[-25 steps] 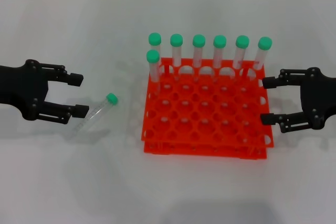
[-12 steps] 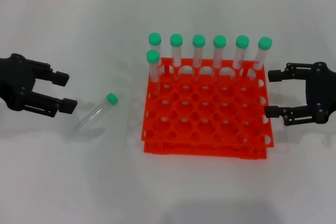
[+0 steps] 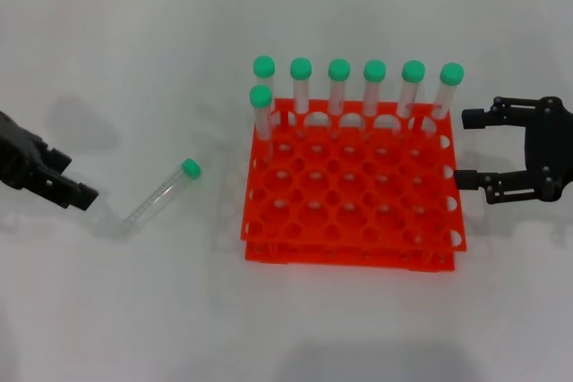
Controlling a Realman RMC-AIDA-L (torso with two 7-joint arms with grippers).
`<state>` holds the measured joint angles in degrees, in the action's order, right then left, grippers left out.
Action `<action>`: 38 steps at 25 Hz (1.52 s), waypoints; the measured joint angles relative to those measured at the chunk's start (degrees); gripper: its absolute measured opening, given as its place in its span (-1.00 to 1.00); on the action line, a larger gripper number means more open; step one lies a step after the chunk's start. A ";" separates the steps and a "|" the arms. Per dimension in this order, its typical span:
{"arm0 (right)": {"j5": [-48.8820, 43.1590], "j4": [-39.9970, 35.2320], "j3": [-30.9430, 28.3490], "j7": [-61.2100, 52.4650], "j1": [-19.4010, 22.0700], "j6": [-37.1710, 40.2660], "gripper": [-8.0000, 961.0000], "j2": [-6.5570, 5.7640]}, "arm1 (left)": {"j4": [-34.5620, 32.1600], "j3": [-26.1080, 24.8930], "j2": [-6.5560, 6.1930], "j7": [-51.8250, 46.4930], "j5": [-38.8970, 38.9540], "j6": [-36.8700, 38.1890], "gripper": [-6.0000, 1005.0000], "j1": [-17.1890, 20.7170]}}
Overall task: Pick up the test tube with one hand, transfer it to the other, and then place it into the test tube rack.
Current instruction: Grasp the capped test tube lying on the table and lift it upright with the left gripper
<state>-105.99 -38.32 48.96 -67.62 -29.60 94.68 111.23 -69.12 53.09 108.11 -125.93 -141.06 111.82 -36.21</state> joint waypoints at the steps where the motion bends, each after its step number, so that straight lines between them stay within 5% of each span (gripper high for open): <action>1: 0.00 0.00 0.00 0.41 -0.02 -0.17 0.69 0.09 | 0.37 0.53 0.46 -0.54 -2.15 -0.23 0.43 -0.49; 14: 0.30 0.00 -0.01 2.23 0.02 -0.29 0.69 0.38 | 9.13 1.84 6.51 -2.72 -20.84 -8.69 0.34 -6.67; 33: 0.35 0.04 0.02 2.34 0.24 -0.29 0.69 0.72 | 13.08 7.73 8.37 -11.01 -21.18 -13.78 0.20 -9.79; 38: 0.30 0.05 -0.01 2.39 0.32 -0.36 0.69 1.00 | 14.52 8.31 8.25 -12.11 -21.22 -14.02 0.00 -10.77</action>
<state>-105.69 -38.28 48.95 -65.23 -29.29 94.32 112.22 -54.60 61.40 116.35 -138.04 -162.28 97.81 -46.98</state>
